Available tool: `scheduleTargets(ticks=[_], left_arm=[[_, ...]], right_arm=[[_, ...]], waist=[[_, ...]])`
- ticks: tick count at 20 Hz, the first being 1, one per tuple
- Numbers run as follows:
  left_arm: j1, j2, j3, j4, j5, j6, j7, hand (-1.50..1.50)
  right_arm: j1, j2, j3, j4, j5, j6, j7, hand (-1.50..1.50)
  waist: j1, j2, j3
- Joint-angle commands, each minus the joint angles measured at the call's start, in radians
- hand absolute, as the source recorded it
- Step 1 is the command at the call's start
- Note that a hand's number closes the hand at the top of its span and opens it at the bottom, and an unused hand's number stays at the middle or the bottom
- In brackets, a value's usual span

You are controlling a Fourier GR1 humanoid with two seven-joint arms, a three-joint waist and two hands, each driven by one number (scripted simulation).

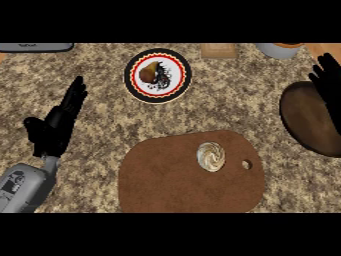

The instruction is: Pick the cupcake from the cutting board and place it in the pan

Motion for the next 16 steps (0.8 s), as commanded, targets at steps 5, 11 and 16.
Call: scheduleTargets(ticks=[5,11,16], left_arm=[[-0.058,0.001,0.031,-0.019,-0.004,0.009,-0.003,0.0],[-0.004,0.001,0.084,0.002,0.025,0.034,0.003,0.0],[0.021,0.004,0.102,-0.021,0.031,0.014,-0.006,0.0]], right_arm=[[-0.063,0.078,0.295,-0.06,-0.076,0.462,-0.084,1.5],[0.039,-0.032,0.243,0.02,0.216,0.54,-0.636,-1.5],[-0.03,-0.162,0.165,0.169,0.367,0.553,-0.907,-1.5]], waist=[[0.156,0.05,0.033],[0.061,0.038,0.032],[0.067,0.038,0.029]])
